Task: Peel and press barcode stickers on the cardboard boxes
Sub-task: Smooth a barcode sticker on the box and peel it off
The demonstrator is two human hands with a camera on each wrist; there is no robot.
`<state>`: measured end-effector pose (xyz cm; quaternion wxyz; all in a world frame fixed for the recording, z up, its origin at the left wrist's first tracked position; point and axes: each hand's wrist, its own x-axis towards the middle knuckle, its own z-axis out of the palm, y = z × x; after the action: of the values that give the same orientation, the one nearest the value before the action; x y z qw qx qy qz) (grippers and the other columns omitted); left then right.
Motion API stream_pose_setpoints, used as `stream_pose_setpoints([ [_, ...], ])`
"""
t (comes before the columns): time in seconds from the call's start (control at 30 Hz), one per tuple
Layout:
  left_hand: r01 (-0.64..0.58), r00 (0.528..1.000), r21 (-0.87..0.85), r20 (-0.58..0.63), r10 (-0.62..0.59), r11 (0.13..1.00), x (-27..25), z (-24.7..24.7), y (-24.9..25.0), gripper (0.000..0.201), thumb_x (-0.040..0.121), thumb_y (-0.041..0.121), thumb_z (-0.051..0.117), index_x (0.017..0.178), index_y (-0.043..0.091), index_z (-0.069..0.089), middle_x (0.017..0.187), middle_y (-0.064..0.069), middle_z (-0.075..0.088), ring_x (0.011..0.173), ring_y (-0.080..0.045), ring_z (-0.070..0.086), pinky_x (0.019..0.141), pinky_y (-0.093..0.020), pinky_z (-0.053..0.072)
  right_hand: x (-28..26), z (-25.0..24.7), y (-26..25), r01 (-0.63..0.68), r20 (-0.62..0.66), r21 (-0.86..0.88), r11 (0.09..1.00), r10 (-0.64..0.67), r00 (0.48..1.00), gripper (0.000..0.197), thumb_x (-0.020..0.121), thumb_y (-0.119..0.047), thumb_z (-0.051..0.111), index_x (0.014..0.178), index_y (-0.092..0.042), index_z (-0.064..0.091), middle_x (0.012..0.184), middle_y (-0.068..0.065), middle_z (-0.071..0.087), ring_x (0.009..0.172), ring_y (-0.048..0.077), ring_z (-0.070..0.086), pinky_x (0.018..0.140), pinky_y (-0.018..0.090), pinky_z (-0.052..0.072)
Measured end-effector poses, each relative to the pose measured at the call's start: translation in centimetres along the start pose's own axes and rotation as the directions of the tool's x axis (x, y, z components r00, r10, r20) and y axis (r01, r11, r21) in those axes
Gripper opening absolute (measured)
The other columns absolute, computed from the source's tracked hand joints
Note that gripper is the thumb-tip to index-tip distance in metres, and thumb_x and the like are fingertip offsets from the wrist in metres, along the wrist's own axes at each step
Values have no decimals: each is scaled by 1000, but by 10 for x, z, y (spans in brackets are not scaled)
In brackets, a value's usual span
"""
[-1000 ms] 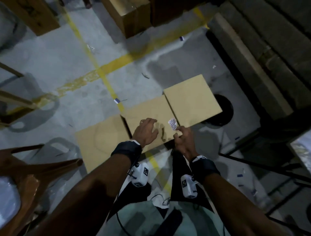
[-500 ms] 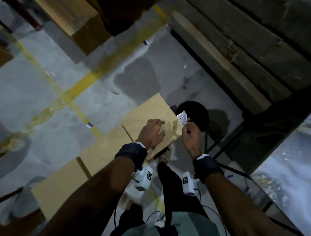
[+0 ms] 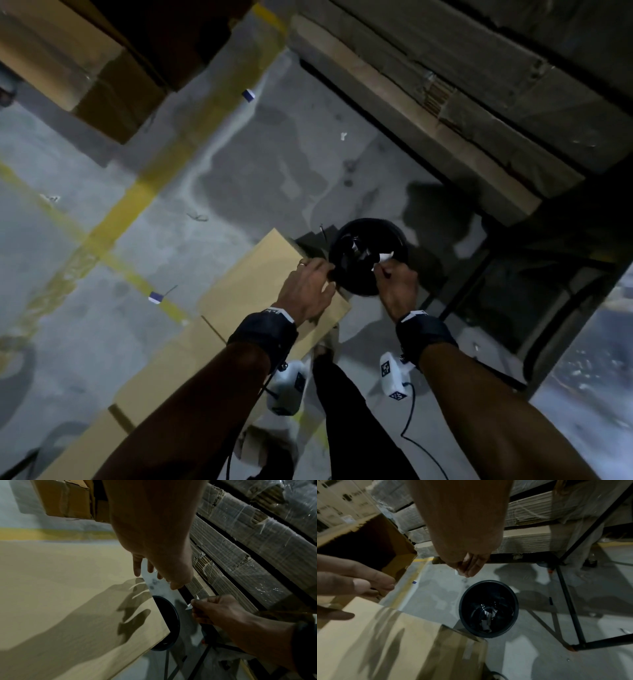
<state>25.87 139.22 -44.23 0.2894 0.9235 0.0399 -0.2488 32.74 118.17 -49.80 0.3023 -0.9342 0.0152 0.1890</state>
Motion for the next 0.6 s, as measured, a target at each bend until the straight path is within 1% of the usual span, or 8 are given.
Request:
stream_pose_setpoints([
  [0.03, -13, 1000, -5, -3, 13, 1000, 4, 1, -1, 57, 92, 42, 34, 133, 10, 58, 135, -10, 56, 119, -36, 51, 95, -47, 49, 4, 0, 0, -5, 14, -17, 1000, 6, 1000, 33, 95, -31, 53, 89, -8, 76, 87, 14, 75, 79, 34, 70, 71, 39, 55],
  [0.1, -37, 999, -12, -19, 36, 999, 13, 4, -4, 63, 93, 48, 28, 130, 10, 60, 131, -12, 59, 116, -36, 55, 94, -48, 49, 11, -1, -1, -26, 46, -15, 1000, 27, 999, 23, 96, -22, 60, 83, -9, 75, 84, 12, 74, 79, 31, 68, 70, 35, 52],
  [0.17, -38, 999, -14, -24, 38, 999, 20, 5, -4, 63, 94, 50, 26, 129, 10, 61, 129, -11, 59, 115, -35, 55, 93, -47, 50, 17, 0, 2, -27, 74, -22, 999, 28, 997, 23, 95, -22, 65, 78, -9, 74, 81, 11, 73, 78, 30, 69, 69, 35, 51],
  [0.27, -44, 999, -11, -10, 44, 999, 29, 2, -1, 64, 96, 52, 24, 128, 11, 61, 129, -11, 59, 112, -33, 55, 89, -46, 51, 25, 3, 9, -26, 89, -44, 999, 30, 996, 29, 91, -26, 73, 68, -7, 74, 72, 14, 71, 71, 33, 69, 65, 37, 52],
  [0.37, -47, 999, -16, -6, 47, 999, 35, 2, -4, 65, 96, 53, 22, 128, 11, 61, 128, -10, 60, 112, -33, 55, 88, -44, 51, 30, 2, 6, 4, 69, -60, 998, 0, 998, 22, 88, -25, 77, 74, -7, 79, 76, 15, 74, 73, 33, 72, 66, 37, 55],
  [0.47, -36, 999, -45, -7, 36, 998, 38, 3, -7, 67, 96, 53, 20, 128, 10, 62, 128, -11, 60, 113, -32, 55, 90, -46, 49, 34, 1, 4, 44, 58, -129, 991, -36, 998, 19, 87, -27, 79, 80, -9, 81, 82, 14, 76, 77, 32, 73, 66, 30, 48],
  [0.53, -42, 999, -58, -23, 41, 997, 39, 4, -8, 66, 97, 51, 22, 126, 9, 64, 125, -12, 62, 112, -32, 57, 89, -47, 50, 38, 4, 8, 12, 48, -119, 993, -6, 999, 21, 89, -30, 76, 81, -11, 81, 82, 14, 76, 80, 33, 73, 69, 32, 52],
  [0.6, -51, 998, -60, -29, 49, 997, 40, 5, -9, 65, 98, 50, 23, 124, 8, 65, 124, -12, 63, 111, -32, 58, 88, -47, 51, 42, 8, 14, 3, 9, -99, 995, -2, 1000, 21, 89, -24, 75, 75, -9, 77, 78, 14, 75, 76, 34, 73, 69, 37, 56],
])
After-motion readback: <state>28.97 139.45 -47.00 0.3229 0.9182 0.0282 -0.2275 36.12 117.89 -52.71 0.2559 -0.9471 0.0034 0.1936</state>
